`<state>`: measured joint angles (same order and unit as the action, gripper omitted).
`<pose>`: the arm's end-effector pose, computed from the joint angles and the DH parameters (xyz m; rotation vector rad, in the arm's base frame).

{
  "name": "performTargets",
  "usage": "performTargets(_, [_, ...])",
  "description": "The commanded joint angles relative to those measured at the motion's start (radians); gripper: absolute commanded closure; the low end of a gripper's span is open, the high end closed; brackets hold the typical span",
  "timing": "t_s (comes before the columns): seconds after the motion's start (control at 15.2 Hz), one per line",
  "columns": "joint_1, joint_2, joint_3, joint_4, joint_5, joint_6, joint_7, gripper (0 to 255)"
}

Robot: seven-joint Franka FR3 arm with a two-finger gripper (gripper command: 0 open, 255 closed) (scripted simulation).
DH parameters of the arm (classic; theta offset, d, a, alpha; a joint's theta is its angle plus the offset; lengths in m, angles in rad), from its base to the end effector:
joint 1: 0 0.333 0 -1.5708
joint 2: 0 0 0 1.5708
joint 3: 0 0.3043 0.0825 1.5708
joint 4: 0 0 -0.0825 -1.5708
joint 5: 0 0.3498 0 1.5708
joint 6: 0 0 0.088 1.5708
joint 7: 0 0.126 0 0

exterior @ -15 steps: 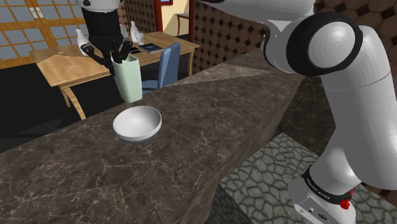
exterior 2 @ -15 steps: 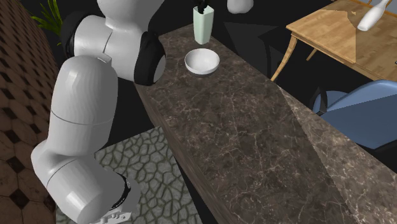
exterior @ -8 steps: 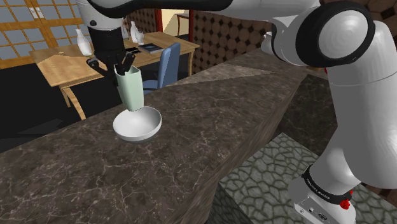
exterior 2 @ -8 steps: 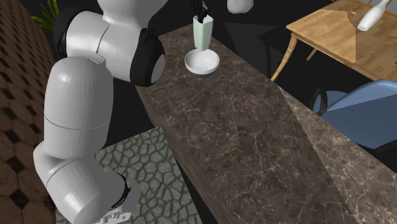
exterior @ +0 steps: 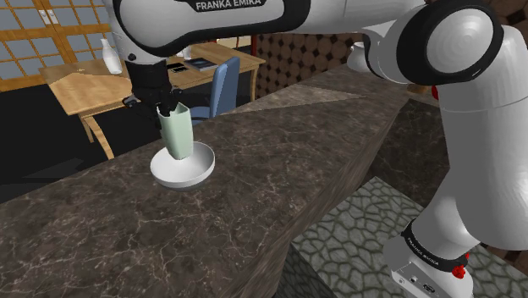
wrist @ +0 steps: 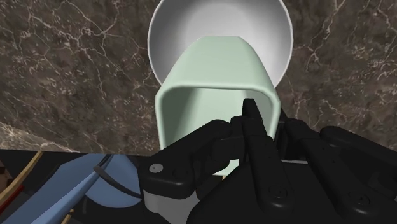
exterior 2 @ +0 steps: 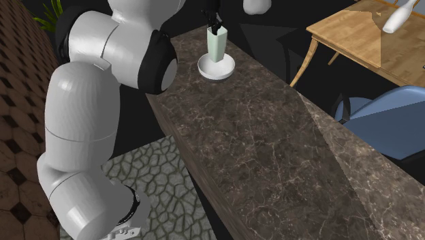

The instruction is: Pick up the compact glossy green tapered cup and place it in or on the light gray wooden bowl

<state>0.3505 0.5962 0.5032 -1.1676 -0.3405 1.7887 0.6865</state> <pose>0.5373 0.4282 0.4608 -3.1144 -0.2163 -0.1697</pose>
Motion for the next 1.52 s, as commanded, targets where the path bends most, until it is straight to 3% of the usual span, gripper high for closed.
performTargets(0.0, [-0.006,-0.002,0.000,-0.030,-0.001,0.028,0.004,255])
performTargets(0.66, [-0.011,-0.002,-0.001,-0.058,-0.002,0.055,0.008,255])
performTargets(0.73, [-0.011,-0.002,-0.001,-0.058,-0.002,0.055,0.008,0])
performTargets(1.06, [-0.011,-0.002,-0.001,-0.057,-0.002,0.054,0.008,0])
performTargets(1.32, [0.010,-0.012,0.004,0.056,0.006,-0.065,-0.006,0])
performTargets(1.45, [0.010,-0.012,0.004,0.056,0.006,-0.065,-0.006,0])
